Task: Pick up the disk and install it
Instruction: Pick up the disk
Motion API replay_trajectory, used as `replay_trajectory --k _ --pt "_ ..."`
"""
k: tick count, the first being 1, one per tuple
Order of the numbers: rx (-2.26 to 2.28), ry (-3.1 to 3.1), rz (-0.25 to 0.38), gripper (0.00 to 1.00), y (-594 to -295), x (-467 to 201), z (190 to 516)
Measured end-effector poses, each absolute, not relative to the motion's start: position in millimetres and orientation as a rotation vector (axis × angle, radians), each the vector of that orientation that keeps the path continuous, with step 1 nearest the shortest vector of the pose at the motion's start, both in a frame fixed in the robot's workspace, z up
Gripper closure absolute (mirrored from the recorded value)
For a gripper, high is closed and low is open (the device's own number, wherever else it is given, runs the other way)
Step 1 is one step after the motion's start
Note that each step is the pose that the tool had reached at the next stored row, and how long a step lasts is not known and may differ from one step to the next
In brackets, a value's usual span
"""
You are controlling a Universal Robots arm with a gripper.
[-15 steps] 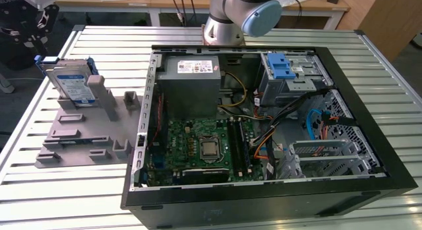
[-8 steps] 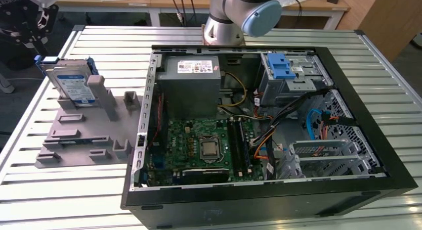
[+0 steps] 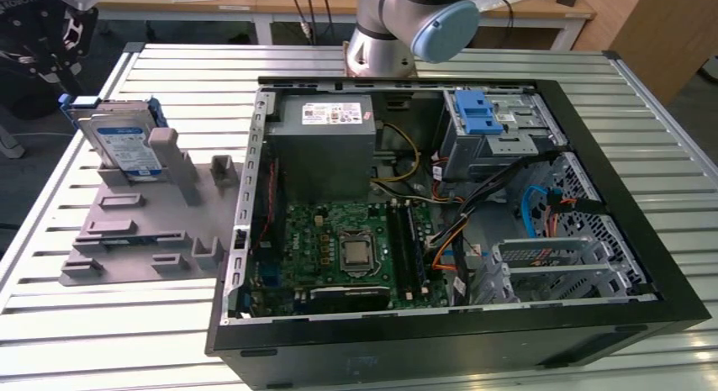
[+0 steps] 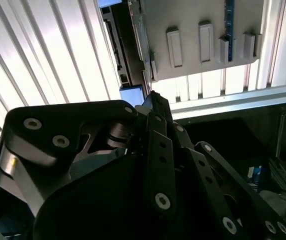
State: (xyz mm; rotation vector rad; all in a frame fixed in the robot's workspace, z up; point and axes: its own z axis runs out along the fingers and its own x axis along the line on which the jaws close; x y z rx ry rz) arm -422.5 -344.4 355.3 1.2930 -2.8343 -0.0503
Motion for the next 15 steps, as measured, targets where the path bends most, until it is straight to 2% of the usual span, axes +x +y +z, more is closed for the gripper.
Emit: replay_trajectory --k 15 --pt "1.538 -2.707 -0.046 0.89 -344.4 -422.5 353.9"
